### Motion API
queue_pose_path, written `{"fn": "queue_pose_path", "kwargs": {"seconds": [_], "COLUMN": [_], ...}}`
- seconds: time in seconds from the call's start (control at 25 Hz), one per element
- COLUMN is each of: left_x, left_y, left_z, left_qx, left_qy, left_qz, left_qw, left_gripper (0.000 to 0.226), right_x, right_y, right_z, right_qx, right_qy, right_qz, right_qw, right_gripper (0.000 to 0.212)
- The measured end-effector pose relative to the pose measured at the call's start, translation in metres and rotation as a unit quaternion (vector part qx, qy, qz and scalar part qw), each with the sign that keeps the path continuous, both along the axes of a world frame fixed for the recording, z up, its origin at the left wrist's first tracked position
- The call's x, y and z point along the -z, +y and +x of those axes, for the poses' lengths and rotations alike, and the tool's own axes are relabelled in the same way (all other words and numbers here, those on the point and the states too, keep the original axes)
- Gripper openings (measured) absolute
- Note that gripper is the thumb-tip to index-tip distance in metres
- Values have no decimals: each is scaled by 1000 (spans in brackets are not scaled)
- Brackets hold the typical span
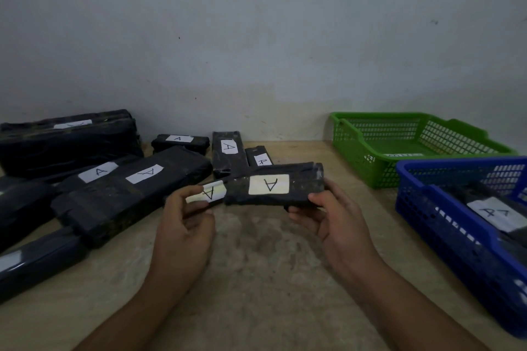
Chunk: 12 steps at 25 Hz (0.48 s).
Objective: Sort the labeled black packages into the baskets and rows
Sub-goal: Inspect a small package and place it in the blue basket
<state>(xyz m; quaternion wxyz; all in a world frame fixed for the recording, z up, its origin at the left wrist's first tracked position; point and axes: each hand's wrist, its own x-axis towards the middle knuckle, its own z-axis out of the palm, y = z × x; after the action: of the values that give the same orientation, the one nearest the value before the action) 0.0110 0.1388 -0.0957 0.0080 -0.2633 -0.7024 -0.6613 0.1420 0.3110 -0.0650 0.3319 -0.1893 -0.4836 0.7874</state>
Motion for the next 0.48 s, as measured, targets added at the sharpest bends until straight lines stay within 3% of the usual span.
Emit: {"fn": "queue_pose_path", "kwargs": {"seconds": [0.08,0.2,0.4,0.48], "left_x": [-3,-8,-7,-6], "left_y": [-1,-1,-3,-4], "left_z": [5,19,23,21], "left_qx": [2,90,152,149], "left_qy": [39,121,200,198], "left_qz": [-18,-57,-154,-142], "left_qw": [999,987,956,958], "left_gripper": [33,29,50,57], "right_x": [2,9,9,9], "right_y": [-4,-14,-31,-31], "right_z": [-2,-4,1,3], "right_qx": [-10,-6,-74,-88], "right_qy": [6,-31,-76,-92], "right_qz": [22,114,193,271], "right_qw": [1000,993,976,954], "right_gripper": [34,39,79,79]}}
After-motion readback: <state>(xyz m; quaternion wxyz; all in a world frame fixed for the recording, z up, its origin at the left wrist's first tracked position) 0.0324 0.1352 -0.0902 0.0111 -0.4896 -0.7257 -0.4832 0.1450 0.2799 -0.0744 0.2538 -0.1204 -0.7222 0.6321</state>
